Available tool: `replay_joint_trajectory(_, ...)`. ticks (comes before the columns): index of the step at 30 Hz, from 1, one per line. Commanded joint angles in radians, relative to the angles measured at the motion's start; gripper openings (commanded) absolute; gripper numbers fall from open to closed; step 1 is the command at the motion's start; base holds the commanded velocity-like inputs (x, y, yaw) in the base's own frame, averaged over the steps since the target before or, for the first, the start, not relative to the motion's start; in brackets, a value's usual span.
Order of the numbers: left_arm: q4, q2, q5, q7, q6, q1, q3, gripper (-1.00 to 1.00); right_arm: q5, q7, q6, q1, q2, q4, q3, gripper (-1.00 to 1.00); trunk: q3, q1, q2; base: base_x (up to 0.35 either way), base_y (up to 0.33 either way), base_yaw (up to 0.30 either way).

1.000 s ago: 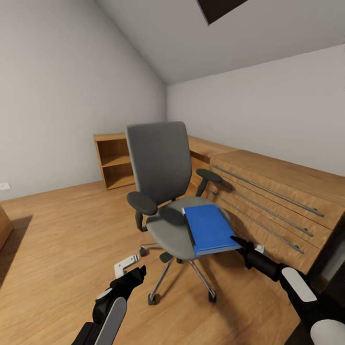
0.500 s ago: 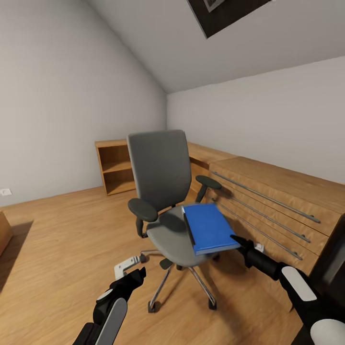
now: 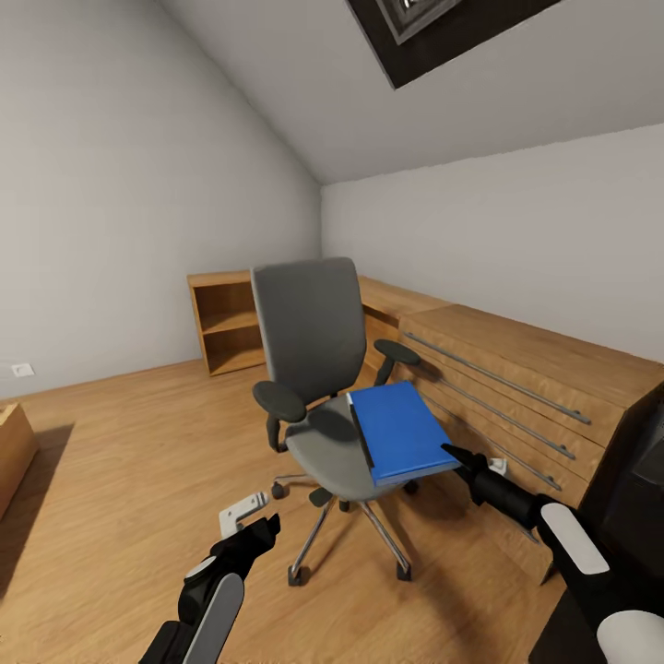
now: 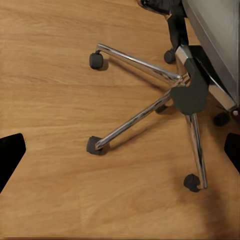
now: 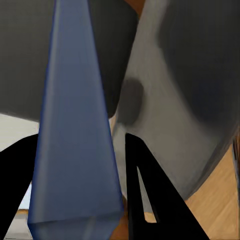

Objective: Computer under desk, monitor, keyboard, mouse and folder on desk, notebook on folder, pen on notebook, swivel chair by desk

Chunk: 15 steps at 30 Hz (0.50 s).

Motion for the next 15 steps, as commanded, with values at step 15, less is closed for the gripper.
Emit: replay_joint_trajectory(15,-0.001,0.000,0.007,0.011,0.002,-0.001,0.000,1.00,0.090,-0.013,-0.002,-0.001,0.005,-0.055,0.006,-1.00,0.046,-0.058,0.105,-0.015,0.000,0.000)
